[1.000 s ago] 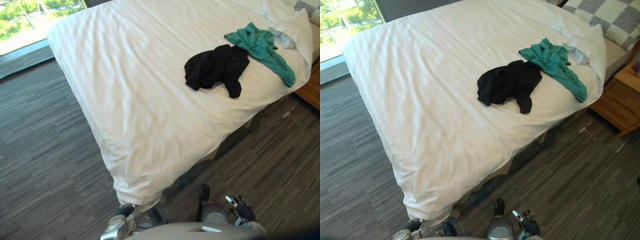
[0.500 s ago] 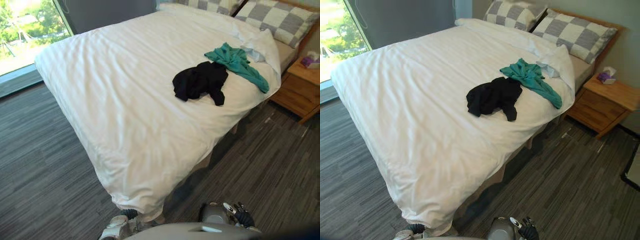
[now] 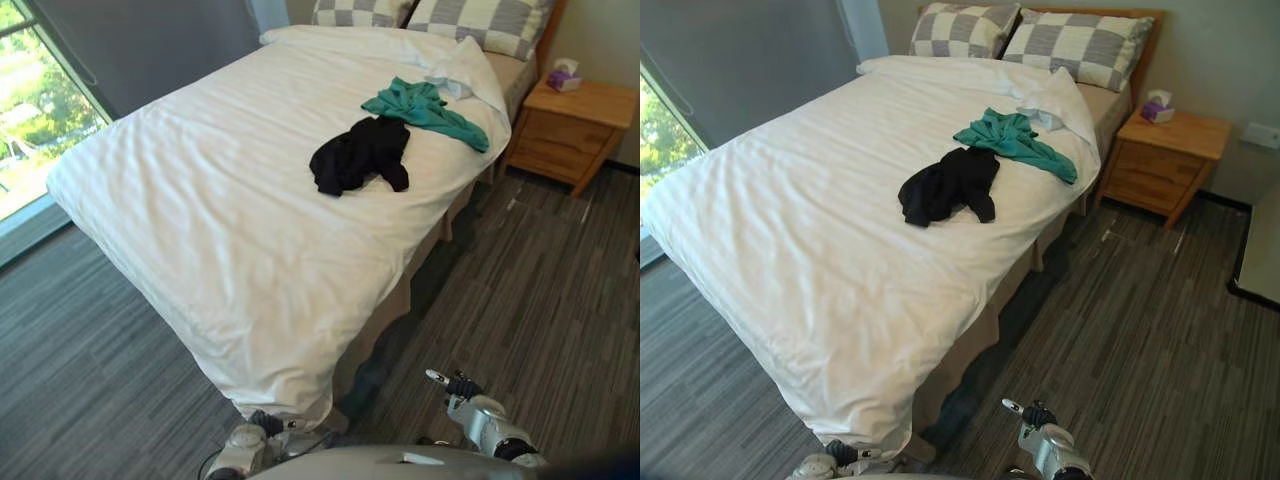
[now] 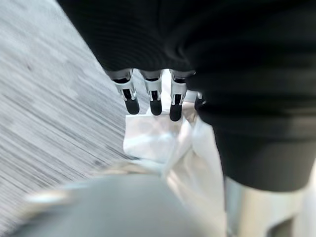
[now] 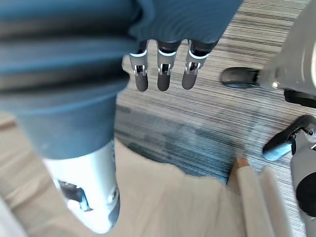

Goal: Tidy the bed and pick cloth on bed and put in laundry

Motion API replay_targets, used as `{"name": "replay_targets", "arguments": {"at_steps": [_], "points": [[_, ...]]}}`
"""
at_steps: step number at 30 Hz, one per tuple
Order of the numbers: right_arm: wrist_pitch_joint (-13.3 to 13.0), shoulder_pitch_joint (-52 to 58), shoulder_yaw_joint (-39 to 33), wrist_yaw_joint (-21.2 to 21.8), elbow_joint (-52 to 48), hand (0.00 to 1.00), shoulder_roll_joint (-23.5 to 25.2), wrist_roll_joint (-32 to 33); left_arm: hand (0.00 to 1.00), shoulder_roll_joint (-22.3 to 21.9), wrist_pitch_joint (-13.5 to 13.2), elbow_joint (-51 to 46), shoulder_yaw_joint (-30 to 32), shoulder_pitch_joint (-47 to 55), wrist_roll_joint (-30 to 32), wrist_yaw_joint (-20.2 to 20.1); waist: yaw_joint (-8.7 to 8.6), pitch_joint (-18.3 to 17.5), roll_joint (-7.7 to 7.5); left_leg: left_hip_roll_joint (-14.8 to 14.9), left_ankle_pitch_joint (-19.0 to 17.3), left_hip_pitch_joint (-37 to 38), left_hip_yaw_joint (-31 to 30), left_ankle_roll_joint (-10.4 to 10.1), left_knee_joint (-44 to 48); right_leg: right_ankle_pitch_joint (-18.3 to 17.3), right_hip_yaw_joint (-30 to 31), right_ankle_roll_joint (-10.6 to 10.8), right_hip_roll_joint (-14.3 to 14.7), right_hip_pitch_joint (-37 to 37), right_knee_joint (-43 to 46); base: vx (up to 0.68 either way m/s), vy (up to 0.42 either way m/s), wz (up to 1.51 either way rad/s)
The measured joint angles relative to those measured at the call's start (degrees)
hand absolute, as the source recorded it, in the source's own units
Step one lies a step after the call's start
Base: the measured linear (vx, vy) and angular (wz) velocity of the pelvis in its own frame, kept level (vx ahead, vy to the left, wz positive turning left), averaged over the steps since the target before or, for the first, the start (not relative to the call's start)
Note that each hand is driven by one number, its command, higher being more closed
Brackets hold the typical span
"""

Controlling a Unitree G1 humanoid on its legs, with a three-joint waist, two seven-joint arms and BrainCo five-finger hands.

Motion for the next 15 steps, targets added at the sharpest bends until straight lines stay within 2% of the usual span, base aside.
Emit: {"name": "replay_targets", "arguments": {"at_steps": [2,3,6,7,8,9,11,12,15], "points": [[0.2,-0.5,0.0,-1.0,0.6,0.00,0.0,0.2,0.00,0.1,-1.4,0.0,0.6,0.4,-0.1,-0.2,0.27,0.0,-0.23,0.0,-0.2,-1.8,-3.9,0.0,3.8,0.0,2.8,0.0,-0.7,-1.7,0.7,-0.12,0.093,-0.79],[0.2,-0.7,-0.1,-1.6,0.5,0.00,0.0,0.6,0.00,0.1,-2.4,0.0,1.0,0.6,-0.1,-0.5,0.35,0.0,-0.28,0.3,-1.4,-3.7,-6.2,0.3,8.6,0.0,4.5,0.1,-1.3,-3.3,1.8,-0.11,0.117,-0.90],[-0.3,-0.4,-0.1,-3.5,0.5,0.00,-0.9,1.8,0.00,0.7,-4.1,0.5,0.7,1.2,0.0,-2.0,-0.19,-0.2,-0.40,2.5,-3.1,-4.2,-13.2,0.1,16.4,1.0,6.9,1.5,-2.4,-6.3,2.5,-0.08,0.192,-0.72],[-0.3,-0.4,-0.1,-4.1,0.5,0.00,-1.0,1.8,0.00,0.8,-4.7,0.9,0.7,1.2,0.0,-2.7,-0.06,-0.3,-0.48,3.1,-2.7,-3.7,-14.2,-0.2,15.8,1.5,7.8,1.6,-2.4,-6.8,2.5,-0.04,0.242,-0.62],[-0.3,-0.5,0.1,-5.0,0.5,0.00,-0.9,1.8,0.00,1.1,-5.6,1.5,0.7,1.0,0.0,-3.5,-0.26,-1.0,-0.20,2.9,-0.1,-1.6,-17.7,-1.4,10.6,3.3,9.1,2.1,-2.6,-8.6,2.4,-0.06,0.271,-0.64],[-0.3,-0.4,0.3,-6.2,0.6,0.00,-1.1,1.8,0.00,1.8,-6.5,2.4,0.5,1.1,0.1,-4.6,-0.10,-1.3,-1.33,-0.9,-1.3,0.2,-19.6,-1.8,5.7,5.4,9.9,3.1,-3.6,-9.6,1.1,-0.06,0.254,-0.49],[0.0,-0.3,0.5,-8.1,1.4,0.00,-0.7,2.2,0.00,3.0,-8.3,2.6,-1.6,0.9,0.0,-6.7,-0.12,-1.8,-2.22,-3.4,-1.7,1.4,-21.2,-1.9,0.6,7.5,9.4,3.4,-5.2,-11.1,2.2,-0.01,0.214,-0.18],[0.3,-0.2,0.5,-9.3,1.9,0.00,-0.8,2.2,0.00,3.5,-9.5,2.8,-3.0,1.0,0.1,-7.9,-0.32,-2.3,-2.27,-4.5,-2.7,2.8,-21.3,-2.5,-2.4,10.0,8.9,3.6,-6.0,-10.7,1.7,0.03,0.220,0.06],[0.2,-0.3,0.8,-12.0,1.9,0.00,-1.1,3.7,0.00,2.7,-10.8,3.5,-5.5,0.2,0.3,-10.4,-0.15,-2.9,-0.36,-5.6,-5.3,5.3,-21.3,-2.8,-7.8,12.2,7.1,4.5,-7.4,-10.3,0.9,-0.06,0.222,0.21]]}}
